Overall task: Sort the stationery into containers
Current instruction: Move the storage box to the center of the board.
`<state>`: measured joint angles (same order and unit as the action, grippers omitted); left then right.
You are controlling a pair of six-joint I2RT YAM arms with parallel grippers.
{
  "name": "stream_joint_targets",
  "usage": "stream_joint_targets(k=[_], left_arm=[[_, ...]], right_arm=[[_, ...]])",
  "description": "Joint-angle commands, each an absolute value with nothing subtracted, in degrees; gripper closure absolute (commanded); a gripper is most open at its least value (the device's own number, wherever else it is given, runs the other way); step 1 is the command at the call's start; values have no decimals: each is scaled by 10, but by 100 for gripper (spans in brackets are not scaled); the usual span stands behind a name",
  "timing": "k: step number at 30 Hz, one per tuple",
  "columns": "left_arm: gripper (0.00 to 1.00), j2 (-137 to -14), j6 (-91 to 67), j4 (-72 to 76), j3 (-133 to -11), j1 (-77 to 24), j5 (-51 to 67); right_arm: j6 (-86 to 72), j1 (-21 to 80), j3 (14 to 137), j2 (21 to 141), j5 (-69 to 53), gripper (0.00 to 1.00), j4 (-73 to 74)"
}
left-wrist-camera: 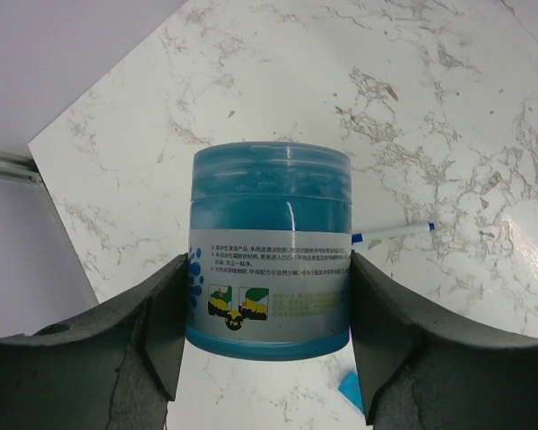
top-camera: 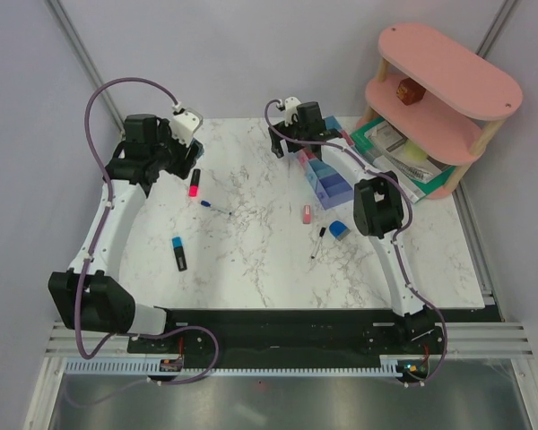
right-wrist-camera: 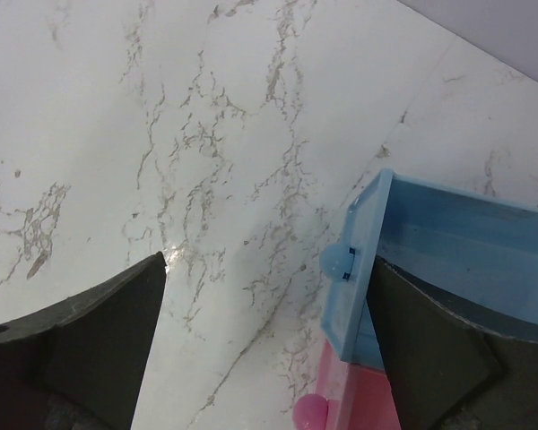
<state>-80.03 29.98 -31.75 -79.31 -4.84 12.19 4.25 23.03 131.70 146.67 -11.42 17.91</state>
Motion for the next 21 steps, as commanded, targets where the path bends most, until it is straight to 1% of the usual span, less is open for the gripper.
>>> stream_joint_targets(k=[1, 21], left_arm=[[98, -763, 297, -313, -781, -48, 121], [98, -680, 266, -316, -751, -43, 113]], right_arm=[[64, 265, 1284, 1430, -138, 2, 192], [94, 402, 1156, 1332, -228, 2, 280]])
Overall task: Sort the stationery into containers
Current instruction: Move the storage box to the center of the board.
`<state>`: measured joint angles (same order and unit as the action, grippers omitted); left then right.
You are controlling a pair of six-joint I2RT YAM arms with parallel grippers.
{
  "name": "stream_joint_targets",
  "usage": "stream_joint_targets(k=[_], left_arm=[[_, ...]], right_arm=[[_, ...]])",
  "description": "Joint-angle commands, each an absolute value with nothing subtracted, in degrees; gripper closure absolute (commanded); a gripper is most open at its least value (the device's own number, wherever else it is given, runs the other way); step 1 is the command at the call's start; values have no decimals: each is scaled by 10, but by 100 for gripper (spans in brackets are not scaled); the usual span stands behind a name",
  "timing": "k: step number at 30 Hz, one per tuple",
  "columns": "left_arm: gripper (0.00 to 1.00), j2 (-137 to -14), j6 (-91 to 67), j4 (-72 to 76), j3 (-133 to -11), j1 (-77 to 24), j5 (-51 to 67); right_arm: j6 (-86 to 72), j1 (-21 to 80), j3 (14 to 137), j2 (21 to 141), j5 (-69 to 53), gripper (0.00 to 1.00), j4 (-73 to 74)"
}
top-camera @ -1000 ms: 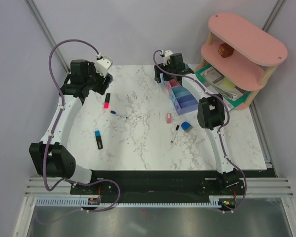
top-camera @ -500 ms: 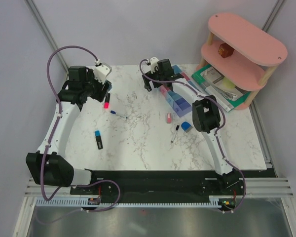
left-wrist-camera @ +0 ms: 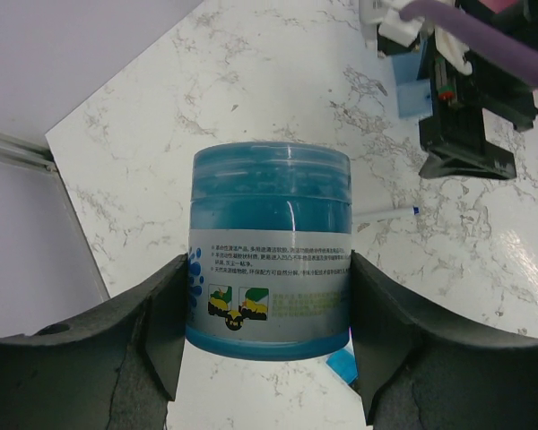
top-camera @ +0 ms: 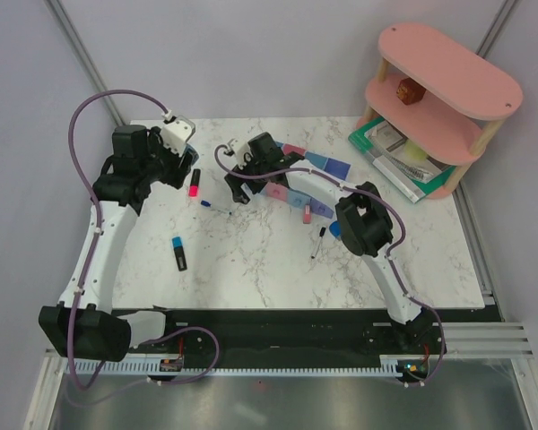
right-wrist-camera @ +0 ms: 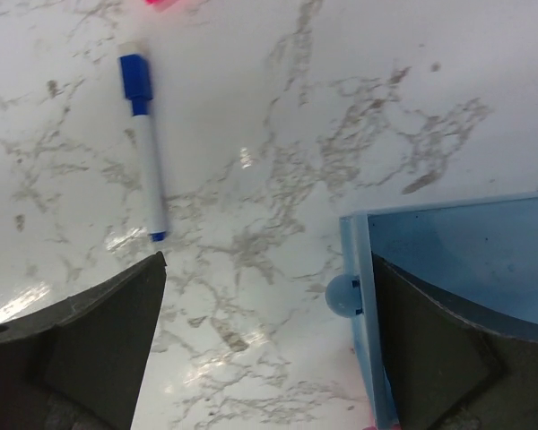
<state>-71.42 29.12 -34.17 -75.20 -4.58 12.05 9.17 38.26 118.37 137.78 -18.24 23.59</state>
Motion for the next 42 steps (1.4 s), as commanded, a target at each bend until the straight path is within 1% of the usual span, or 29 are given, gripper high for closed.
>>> stream_joint_targets(k=[1, 9, 13, 17, 19, 24, 27, 30, 32, 38, 42], left_arm=[[98, -674, 264, -316, -751, -42, 112], [98, -653, 246, -314, -746, -42, 112], [98, -643, 238, -305, -733, -42, 113], [98, -639, 231, -291, -724, -42, 111], [98, -638, 227, -285, -722, -42, 109], [98, -635, 226, -280, -712, -42, 119], [98, -636, 225, -280, -702, -42, 131], [98, -639, 225, -280, -696, -42, 140], [98, -640, 225, -280, -696, -42, 143], [98, -639, 223, -278, -695, -42, 142], [98, -638, 214, -275, -695, -42, 144]], right_arm=[[97, 412, 1141, 1325, -234, 2, 283], [111, 450, 1089, 1266, -223, 2, 298], [120, 451, 1085, 1235, -161, 2, 280], [137, 447, 1095, 1209, -48, 2, 257], [135, 439, 1109, 1203, -12, 2, 249], [78, 392, 1103, 1167, 114, 2, 238], [38, 350, 1051, 1134, 118, 3, 231], [29, 324, 1002, 1107, 121, 5, 227], [25, 313, 981, 1093, 120, 9, 232], [28, 298, 940, 1075, 105, 15, 246], [24, 297, 916, 1083, 100, 17, 244]])
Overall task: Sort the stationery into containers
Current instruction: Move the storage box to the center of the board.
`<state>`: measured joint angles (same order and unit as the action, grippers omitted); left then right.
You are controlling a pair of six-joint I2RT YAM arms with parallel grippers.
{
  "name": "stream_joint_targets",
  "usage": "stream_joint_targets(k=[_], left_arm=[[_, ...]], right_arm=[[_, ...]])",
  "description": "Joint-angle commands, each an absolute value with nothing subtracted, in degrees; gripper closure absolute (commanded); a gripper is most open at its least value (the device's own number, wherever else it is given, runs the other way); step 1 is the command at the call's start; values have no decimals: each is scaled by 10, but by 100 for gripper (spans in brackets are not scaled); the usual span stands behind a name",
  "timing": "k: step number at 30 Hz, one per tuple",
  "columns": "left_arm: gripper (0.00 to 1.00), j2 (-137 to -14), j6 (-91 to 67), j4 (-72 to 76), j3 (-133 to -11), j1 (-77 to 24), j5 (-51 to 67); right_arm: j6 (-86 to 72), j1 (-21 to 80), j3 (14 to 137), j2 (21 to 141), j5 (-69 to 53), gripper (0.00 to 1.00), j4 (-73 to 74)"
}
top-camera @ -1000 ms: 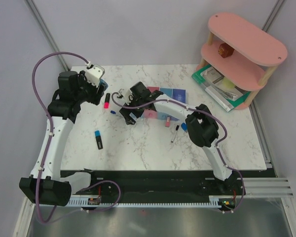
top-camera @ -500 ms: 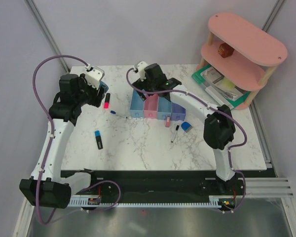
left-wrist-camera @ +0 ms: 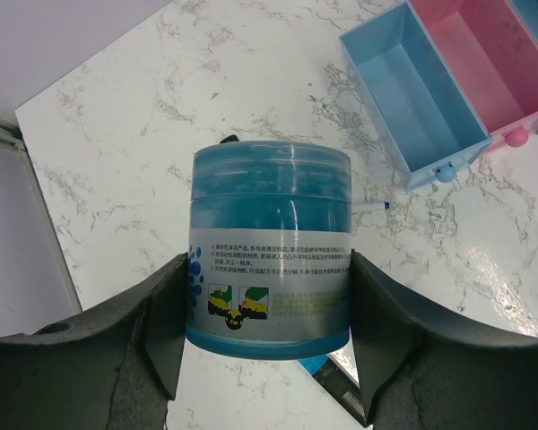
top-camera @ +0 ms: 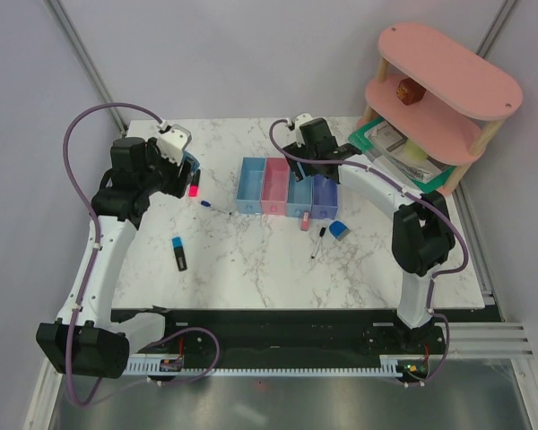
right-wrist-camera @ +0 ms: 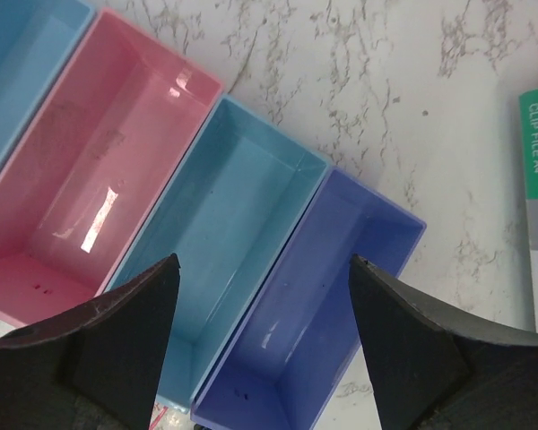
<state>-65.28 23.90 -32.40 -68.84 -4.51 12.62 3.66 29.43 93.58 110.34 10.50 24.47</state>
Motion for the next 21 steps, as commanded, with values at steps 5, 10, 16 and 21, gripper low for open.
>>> stream_joint_targets(k=[5, 10, 16, 21], left_arm=[[98, -635, 211, -274, -695, -42, 147], [98, -635, 216, -276, -697, -42, 146], [98, -638, 219, -281, -703, -43, 147], [98, -639, 225, -285, -708, -43, 145]], right_arm=[[7, 284, 897, 1101, 90, 18, 237], [6, 279, 894, 1120, 77, 19, 234], [11, 272, 899, 1153, 49, 18, 217], [14, 263, 918, 1184, 49, 18, 206]])
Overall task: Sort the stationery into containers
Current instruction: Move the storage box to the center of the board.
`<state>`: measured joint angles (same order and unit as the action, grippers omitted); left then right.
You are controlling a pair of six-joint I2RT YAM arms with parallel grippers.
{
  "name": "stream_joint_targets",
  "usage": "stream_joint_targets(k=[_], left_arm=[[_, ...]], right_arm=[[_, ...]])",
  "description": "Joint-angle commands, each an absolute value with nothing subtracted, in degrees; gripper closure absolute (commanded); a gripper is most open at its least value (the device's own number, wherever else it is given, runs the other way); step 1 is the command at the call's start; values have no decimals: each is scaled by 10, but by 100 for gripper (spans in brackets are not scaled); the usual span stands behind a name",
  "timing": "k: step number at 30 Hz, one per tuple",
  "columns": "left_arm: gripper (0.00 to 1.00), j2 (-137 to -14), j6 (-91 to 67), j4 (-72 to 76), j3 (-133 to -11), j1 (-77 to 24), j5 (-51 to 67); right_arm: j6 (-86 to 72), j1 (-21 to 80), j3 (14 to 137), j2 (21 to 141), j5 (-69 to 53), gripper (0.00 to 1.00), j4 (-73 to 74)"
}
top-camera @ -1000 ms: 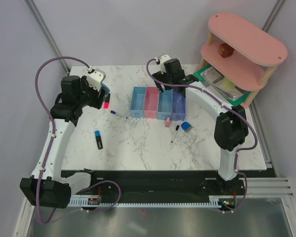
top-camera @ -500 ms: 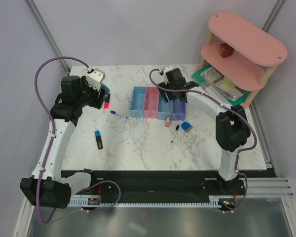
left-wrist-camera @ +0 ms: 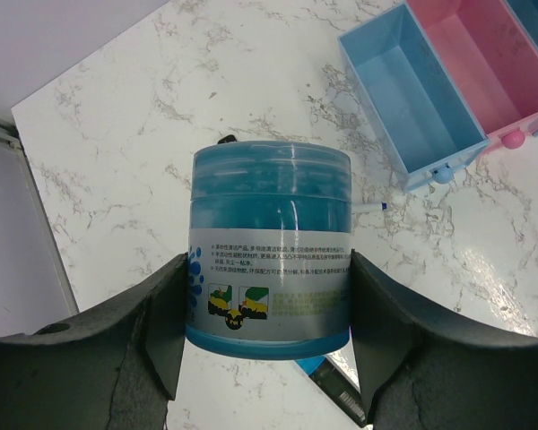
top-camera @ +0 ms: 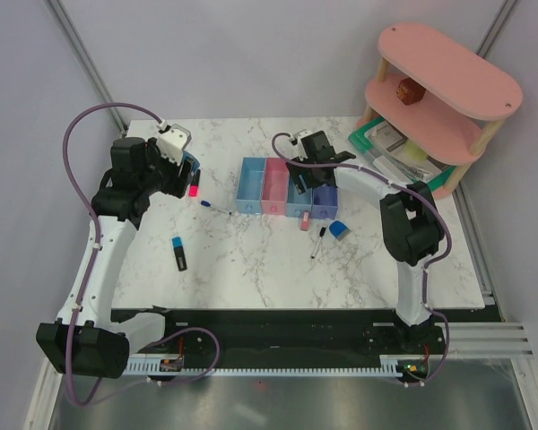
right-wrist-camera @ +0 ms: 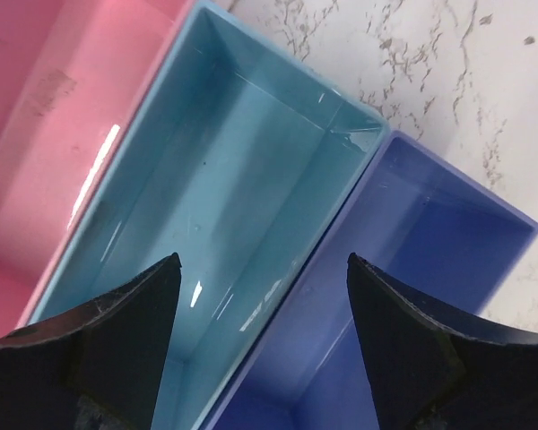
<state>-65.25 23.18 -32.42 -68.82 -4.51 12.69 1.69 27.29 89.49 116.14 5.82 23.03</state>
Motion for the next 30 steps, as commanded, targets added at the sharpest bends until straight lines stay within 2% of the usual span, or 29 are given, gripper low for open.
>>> stream_joint_targets(k=[1, 18, 30], left_arm=[[98, -639, 227, -287, -708, -43, 145], [98, -651, 222, -289, -708, -43, 147], [98, -648, 218, -291, -699, -43, 156]], right_arm=[[17, 260, 925, 1187, 54, 18, 202], [50, 252, 1023, 1259, 95, 16, 180], [52, 251, 1026, 1242, 91, 16, 194]])
